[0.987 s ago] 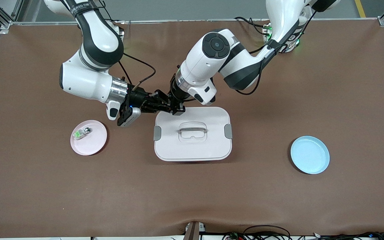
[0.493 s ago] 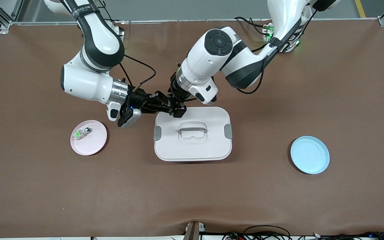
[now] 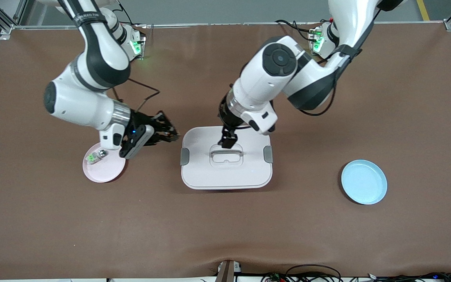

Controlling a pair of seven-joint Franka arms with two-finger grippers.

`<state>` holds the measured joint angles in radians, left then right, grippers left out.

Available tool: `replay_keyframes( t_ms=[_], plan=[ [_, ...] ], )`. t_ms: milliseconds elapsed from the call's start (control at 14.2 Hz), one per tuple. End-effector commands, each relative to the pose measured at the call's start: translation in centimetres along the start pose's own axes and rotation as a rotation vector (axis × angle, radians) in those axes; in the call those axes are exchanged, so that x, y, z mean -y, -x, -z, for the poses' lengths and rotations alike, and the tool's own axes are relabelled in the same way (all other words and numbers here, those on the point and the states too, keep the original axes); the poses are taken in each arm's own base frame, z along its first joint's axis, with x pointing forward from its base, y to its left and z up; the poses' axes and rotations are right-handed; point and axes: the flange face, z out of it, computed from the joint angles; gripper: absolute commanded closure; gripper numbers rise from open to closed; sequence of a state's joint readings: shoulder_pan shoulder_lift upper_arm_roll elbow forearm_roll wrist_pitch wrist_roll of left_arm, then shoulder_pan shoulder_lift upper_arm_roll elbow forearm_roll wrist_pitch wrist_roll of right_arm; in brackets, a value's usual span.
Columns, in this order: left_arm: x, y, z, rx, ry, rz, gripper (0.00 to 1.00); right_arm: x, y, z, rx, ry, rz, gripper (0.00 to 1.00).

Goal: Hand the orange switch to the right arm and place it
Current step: 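Open the left gripper and withdraw it while the right gripper moves to the pink plate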

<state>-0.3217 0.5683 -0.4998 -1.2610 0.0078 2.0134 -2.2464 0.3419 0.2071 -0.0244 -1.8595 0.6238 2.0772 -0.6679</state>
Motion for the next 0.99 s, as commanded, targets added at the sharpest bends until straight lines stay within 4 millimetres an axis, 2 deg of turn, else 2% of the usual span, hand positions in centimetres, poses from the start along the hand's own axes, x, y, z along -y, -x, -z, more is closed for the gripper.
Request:
replay_keyframes(
  t_ms=[0,70,141,282,564,705,775,916],
  plan=[
    [-0.9,-2.9,3.4,-0.069,0.004,-0.14,0.0,-2.3,1.8,4.0,0.156,0.108,0.229,1.0],
    [-1.2,-3.8,4.3,-0.099,0.016,-0.207,0.0,-2.9,2.5,5.1,0.196,0.146,0.283,1.0],
    [-1.8,-5.0,4.7,-0.138,0.018,-0.26,0.0,-3.8,3.4,6.1,0.233,0.168,0.317,1.0],
    [-2.5,-7.0,5.0,-0.216,-0.002,-0.398,0.0,-4.2,4.4,7.3,0.318,0.22,0.409,1.0],
    [-4.6,-12.5,7.9,-0.301,-0.062,-0.7,0.0,-5.3,6.8,7.9,0.409,0.26,0.501,1.0],
    [-5.6,-16.2,10.0,-0.324,-0.092,-0.825,0.0,-6.0,7.6,7.8,0.43,0.259,0.614,1.0],
    [-6.1,-17.8,11.0,-0.327,-0.099,-0.882,0.0,-6.8,8.5,7.9,0.424,0.267,0.642,1.0],
    [-6.4,-20.2,12.2,-0.343,-0.161,-1.009,0.0,-9.9,11.0,7.3,0.407,0.291,0.747,1.0]
  ],
)
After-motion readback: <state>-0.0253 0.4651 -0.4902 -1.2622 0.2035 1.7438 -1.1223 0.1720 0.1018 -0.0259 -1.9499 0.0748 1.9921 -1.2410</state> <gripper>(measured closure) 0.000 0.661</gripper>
